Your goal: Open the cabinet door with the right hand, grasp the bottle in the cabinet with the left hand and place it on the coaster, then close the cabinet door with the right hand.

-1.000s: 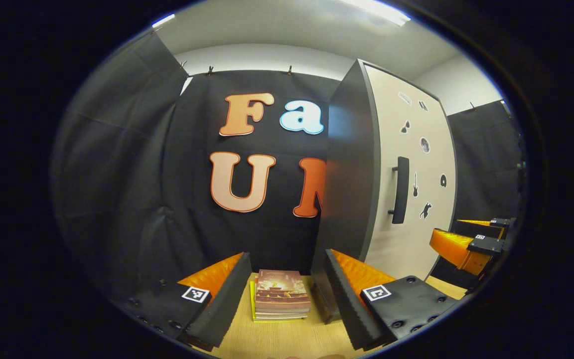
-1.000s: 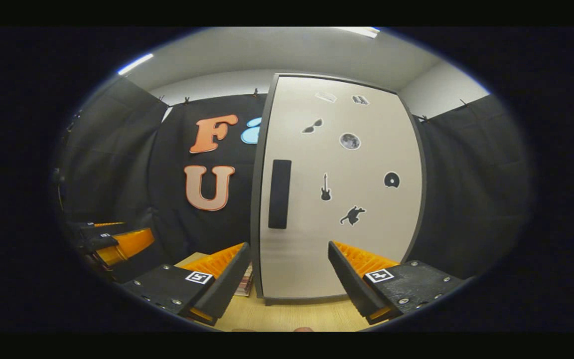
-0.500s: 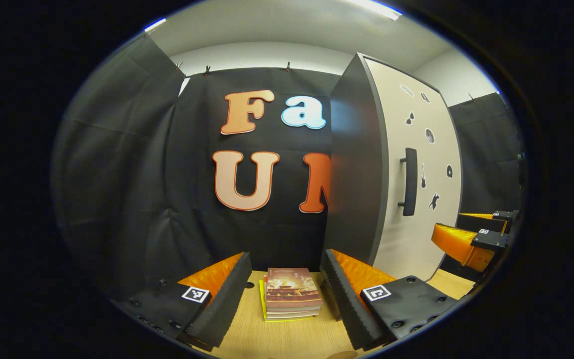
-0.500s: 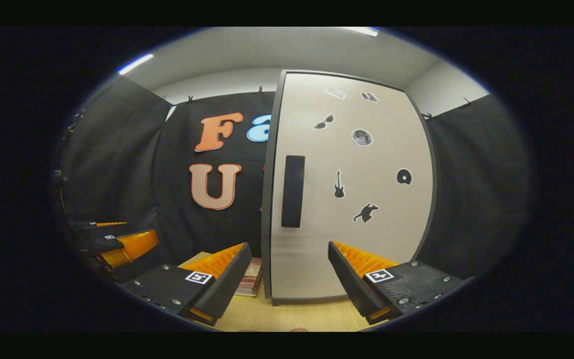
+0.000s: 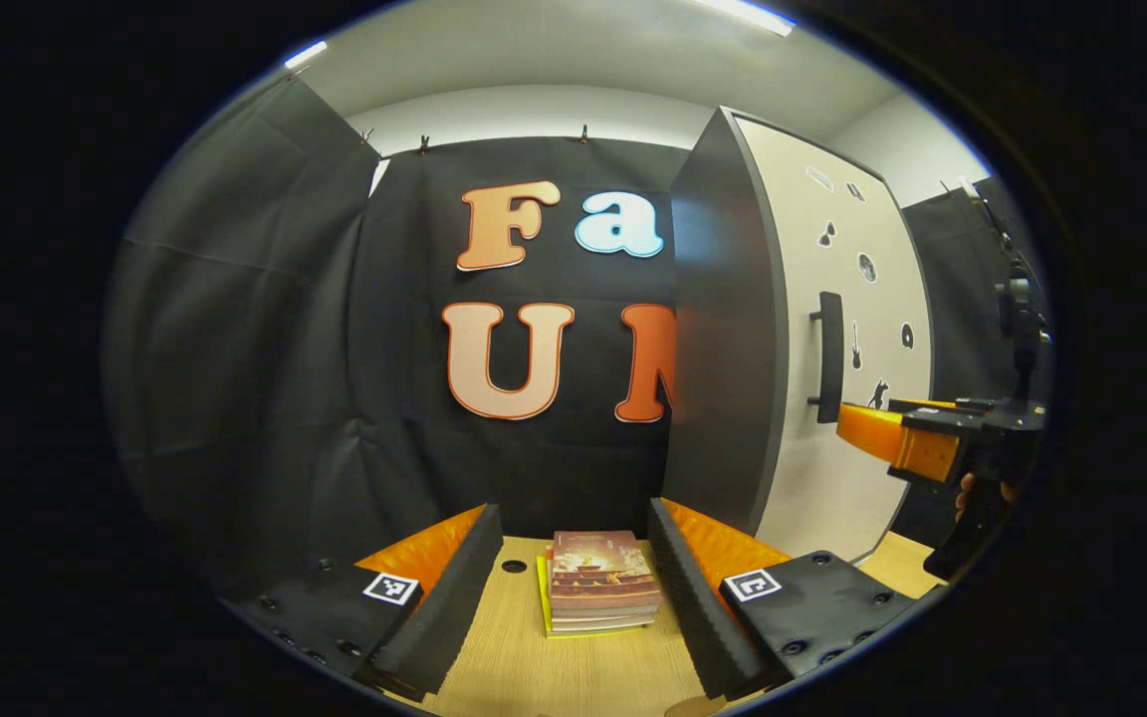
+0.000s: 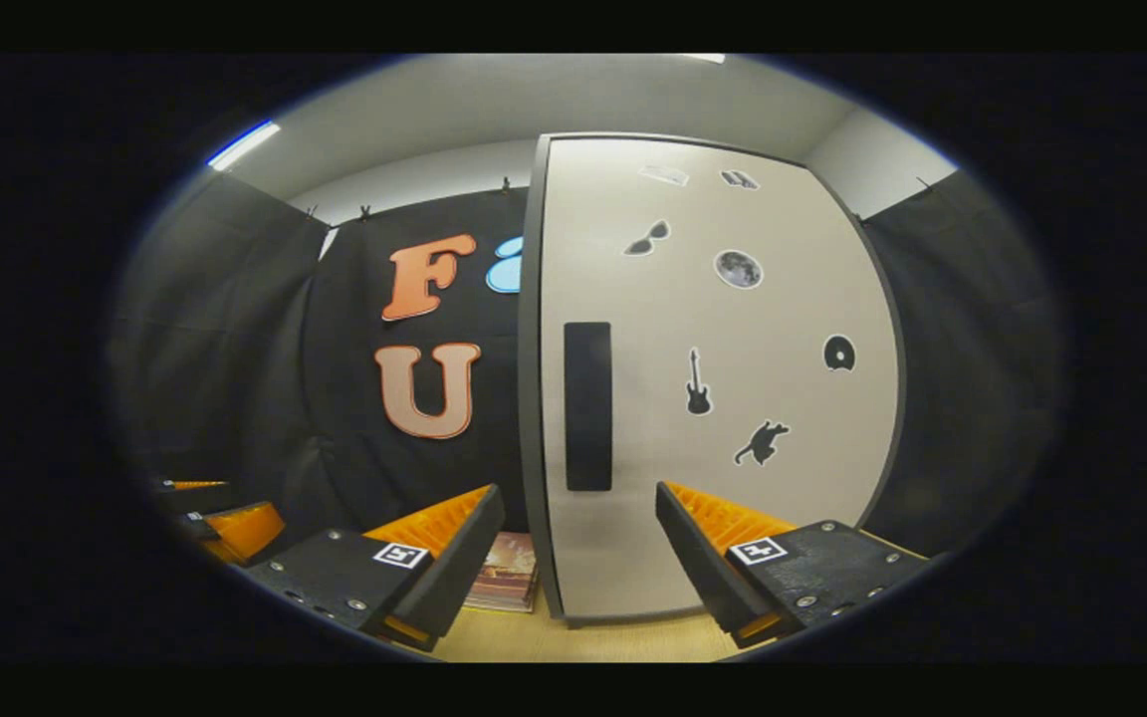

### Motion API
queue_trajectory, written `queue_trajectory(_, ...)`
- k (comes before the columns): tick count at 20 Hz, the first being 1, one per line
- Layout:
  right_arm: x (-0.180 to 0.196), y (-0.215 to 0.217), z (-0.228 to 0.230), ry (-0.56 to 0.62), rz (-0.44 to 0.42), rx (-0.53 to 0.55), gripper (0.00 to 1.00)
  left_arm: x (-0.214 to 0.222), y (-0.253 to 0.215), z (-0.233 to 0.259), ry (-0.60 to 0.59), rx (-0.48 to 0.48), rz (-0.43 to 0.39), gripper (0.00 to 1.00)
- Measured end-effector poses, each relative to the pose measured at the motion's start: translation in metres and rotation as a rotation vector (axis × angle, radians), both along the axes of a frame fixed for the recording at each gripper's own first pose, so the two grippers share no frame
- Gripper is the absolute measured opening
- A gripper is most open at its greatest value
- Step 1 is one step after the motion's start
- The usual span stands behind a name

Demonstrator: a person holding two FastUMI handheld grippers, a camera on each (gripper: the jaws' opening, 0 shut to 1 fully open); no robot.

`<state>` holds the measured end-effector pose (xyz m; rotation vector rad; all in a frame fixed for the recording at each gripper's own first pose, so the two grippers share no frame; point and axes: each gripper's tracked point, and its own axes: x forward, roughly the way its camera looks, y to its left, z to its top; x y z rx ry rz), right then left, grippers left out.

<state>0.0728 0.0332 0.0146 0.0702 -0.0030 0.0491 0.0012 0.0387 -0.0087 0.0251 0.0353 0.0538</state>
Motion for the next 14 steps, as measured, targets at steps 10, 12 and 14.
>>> queue_trajectory(10,0.062,-0.008,0.013,-0.014,-0.046,-0.015,0.65,0.007,0.012,-0.014,0.029,-0.012,0.02,0.97)
queue_trajectory(12,0.066,-0.007,0.013,-0.01,-0.045,-0.001,0.51,0.01,0.013,-0.017,0.032,-0.02,0.01,0.97)
queue_trajectory(14,0.067,-0.002,0.013,0.0,-0.041,0.02,0.43,0.014,0.013,-0.02,0.038,-0.026,-0.006,0.97)
